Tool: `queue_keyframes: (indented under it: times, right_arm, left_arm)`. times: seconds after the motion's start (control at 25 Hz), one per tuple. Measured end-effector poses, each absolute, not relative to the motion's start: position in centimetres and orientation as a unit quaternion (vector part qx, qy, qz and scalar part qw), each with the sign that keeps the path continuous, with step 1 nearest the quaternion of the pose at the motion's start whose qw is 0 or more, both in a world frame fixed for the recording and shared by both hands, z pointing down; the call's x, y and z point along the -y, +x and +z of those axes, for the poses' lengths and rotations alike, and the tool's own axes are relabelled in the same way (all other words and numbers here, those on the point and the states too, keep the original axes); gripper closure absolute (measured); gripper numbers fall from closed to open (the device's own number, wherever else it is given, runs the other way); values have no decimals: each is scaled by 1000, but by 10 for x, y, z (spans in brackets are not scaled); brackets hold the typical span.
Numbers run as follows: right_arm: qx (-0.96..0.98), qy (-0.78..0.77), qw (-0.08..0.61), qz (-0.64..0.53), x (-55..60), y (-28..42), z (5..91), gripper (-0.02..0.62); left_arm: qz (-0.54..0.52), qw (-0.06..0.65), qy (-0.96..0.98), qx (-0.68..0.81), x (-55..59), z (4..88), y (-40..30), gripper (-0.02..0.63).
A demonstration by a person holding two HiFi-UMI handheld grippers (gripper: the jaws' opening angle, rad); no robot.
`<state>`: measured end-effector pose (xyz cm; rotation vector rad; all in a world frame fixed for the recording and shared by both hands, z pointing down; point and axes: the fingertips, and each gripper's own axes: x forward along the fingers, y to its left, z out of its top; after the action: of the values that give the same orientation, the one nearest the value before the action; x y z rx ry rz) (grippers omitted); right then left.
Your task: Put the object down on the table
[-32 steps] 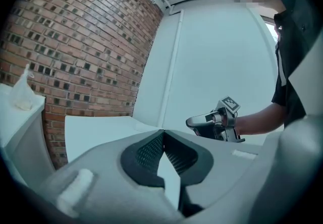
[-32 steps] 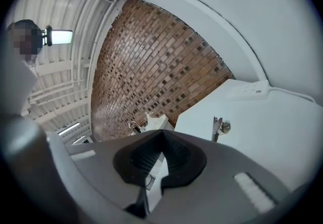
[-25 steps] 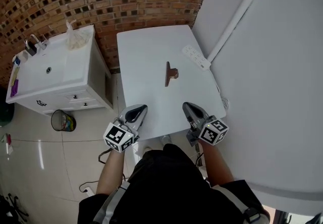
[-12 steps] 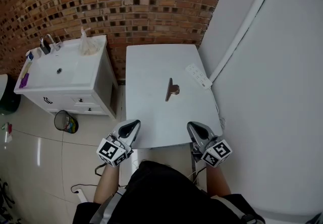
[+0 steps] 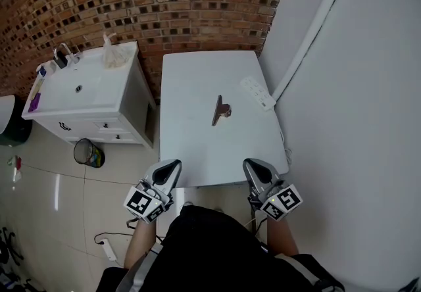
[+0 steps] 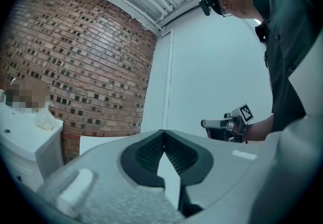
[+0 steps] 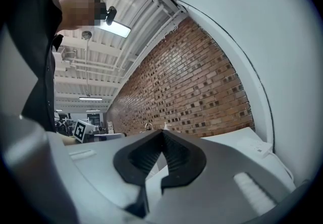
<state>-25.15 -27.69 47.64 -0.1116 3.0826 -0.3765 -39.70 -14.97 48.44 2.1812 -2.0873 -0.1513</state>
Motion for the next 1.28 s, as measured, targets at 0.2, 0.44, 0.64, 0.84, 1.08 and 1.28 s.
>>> queue_keyframes:
  times: [0.2,0.44,0.64,0.84,1.08,1.28]
  right_arm:
    - [-992,-23,16,-123,279,-237,468,589]
    - [-996,5,7,-92,274,-220,474,589]
    - [-996,9,9,-88,271,-214,478,589]
    - [-996,7,16,-86,266,-216,472,589]
    - [-996,-2,23,-90,273,-222,463,589]
    - [-996,-2,27,-84,274,-232,461,589]
  left_arm:
    - [-43,59,720,690,157,475,-379,606]
    - [-43,69,703,706,149,486,-350,606]
    - [-40,68,703,707,147,490,-338,606]
    - [-42,58,702,709,144,483,-345,606]
    - [-48,55,704,706,149,479,-355,606]
    - [-50,50,710,701,155,475,-362,606]
